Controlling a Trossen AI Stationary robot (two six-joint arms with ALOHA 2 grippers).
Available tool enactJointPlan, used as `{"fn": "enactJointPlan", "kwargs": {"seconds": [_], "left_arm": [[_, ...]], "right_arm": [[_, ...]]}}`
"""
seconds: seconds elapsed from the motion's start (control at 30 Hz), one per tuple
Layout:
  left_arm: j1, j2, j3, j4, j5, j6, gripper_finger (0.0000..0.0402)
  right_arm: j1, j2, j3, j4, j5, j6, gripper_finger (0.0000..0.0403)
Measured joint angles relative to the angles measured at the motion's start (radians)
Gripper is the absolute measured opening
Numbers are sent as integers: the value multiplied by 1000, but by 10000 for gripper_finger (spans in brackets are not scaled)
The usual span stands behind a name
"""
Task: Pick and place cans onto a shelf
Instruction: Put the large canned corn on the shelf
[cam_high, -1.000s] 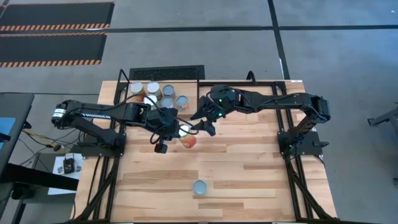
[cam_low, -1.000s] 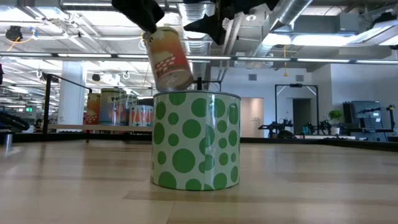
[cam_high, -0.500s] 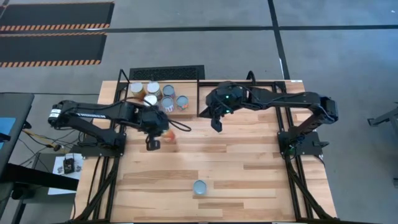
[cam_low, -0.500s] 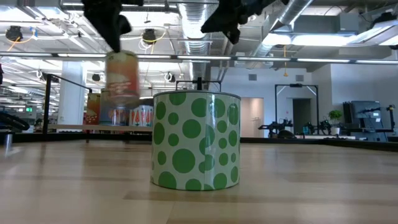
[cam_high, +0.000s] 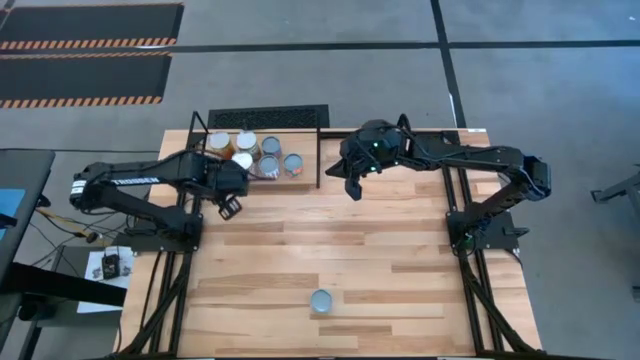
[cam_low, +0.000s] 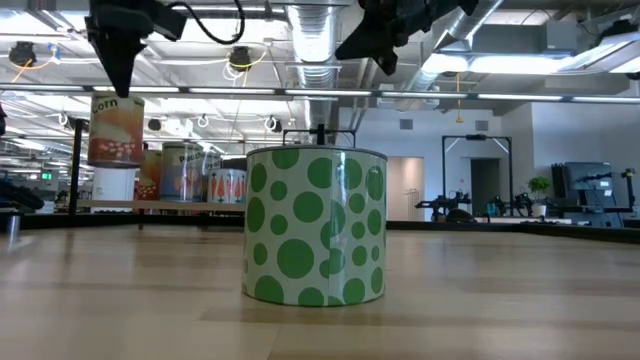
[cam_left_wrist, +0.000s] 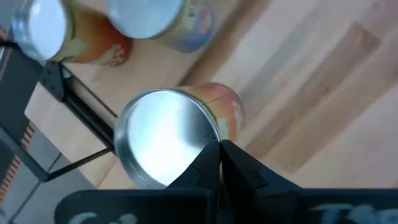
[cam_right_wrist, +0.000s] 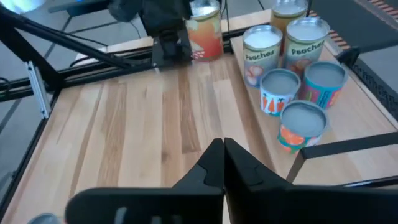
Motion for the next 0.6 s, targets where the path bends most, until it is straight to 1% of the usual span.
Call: {"fn": "enactJointPlan", "kwargs": {"seconds": [0.13, 0.27, 0.33, 0.4, 0.47, 0.6], "left_arm": [[105, -1, -35, 0, -48, 15, 0], [209, -1, -63, 25, -118, 62, 0], [254, -2, -76, 94, -114, 110, 0], [295, -1, -88, 161, -83, 155, 0], [334, 1, -98, 196, -61, 189, 0], [403, 10, -101, 229, -59, 219, 0]], "right_arm": [[0, 0, 0, -1, -1, 0, 23], [7, 0, 0, -3, -2, 0, 18], [10, 0, 0, -4, -2, 0, 11], [10, 0, 0, -4, -2, 1, 6], [10, 0, 0, -7, -2, 1, 5], [10, 0, 0, -12, -2, 1, 14]]}}
